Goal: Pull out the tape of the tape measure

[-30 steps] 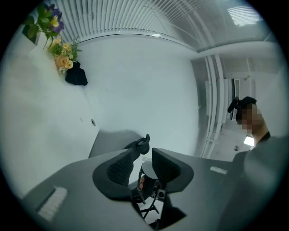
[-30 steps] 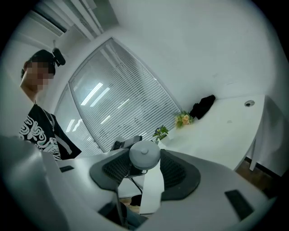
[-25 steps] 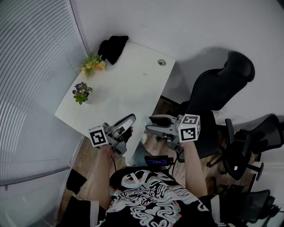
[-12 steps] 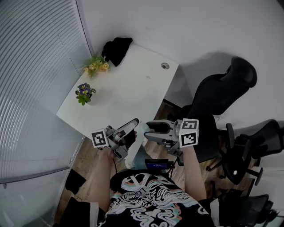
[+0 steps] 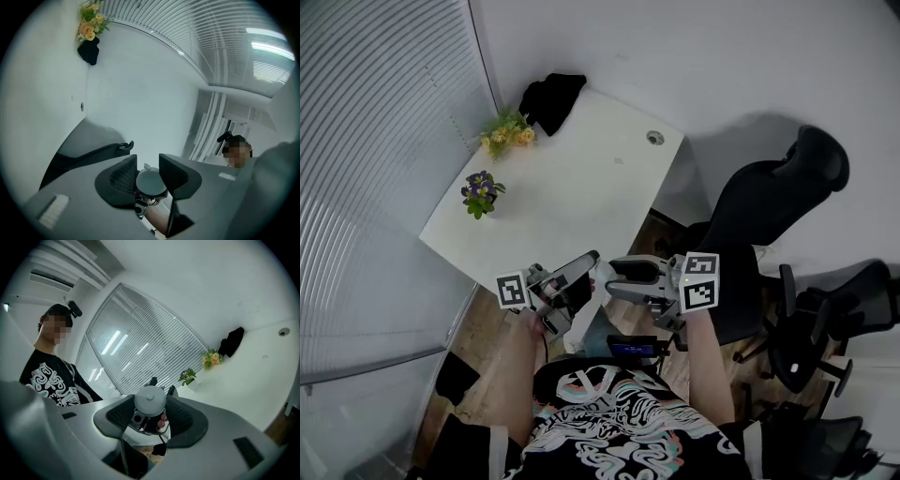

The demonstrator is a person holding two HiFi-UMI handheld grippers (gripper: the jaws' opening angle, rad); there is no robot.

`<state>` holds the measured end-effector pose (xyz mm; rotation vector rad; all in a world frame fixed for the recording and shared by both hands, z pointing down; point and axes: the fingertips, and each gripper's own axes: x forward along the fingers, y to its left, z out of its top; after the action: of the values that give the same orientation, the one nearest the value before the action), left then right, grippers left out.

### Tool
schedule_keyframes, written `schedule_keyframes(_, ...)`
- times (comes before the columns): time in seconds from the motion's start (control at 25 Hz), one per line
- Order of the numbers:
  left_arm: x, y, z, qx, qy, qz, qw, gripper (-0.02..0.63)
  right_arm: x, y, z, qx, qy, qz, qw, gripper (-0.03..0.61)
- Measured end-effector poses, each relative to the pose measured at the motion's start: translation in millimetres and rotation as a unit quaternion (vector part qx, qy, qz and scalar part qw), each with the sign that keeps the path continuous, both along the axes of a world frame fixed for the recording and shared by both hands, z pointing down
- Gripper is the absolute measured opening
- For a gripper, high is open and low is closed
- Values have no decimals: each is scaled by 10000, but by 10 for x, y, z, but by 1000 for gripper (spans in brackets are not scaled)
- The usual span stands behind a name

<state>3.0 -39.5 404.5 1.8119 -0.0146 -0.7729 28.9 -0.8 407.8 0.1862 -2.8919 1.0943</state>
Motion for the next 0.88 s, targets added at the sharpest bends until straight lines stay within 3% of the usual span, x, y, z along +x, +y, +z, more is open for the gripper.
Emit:
schedule_keyframes(0.52, 26, -4, 39, -89, 88, 149, 9998, 117, -1, -16, 31, -141, -91, -107, 9998, 215)
schedule_keyframes(0.88, 33, -34, 78, -140, 37, 148, 9998, 44, 37, -10, 86, -269, -92, -69, 9996, 215)
